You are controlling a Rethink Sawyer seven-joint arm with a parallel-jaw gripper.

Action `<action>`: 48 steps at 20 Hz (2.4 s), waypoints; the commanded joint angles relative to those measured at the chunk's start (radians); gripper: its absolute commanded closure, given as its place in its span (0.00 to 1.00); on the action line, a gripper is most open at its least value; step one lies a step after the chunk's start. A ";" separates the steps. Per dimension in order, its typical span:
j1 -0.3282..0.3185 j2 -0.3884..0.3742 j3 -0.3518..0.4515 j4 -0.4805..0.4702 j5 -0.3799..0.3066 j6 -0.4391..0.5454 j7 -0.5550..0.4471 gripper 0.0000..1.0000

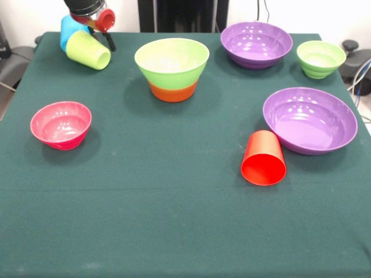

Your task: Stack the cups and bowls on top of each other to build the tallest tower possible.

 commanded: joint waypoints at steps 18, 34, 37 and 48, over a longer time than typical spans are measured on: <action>0.089 -0.024 0.053 -0.104 -0.029 -0.025 -0.067 0.00; 0.110 -0.040 0.029 -0.100 -0.077 -0.103 -0.047 0.00; 0.110 -0.041 0.026 -0.103 -0.072 -0.097 -0.047 0.00; 0.074 -0.122 0.040 -0.053 -0.027 -0.008 -0.097 0.00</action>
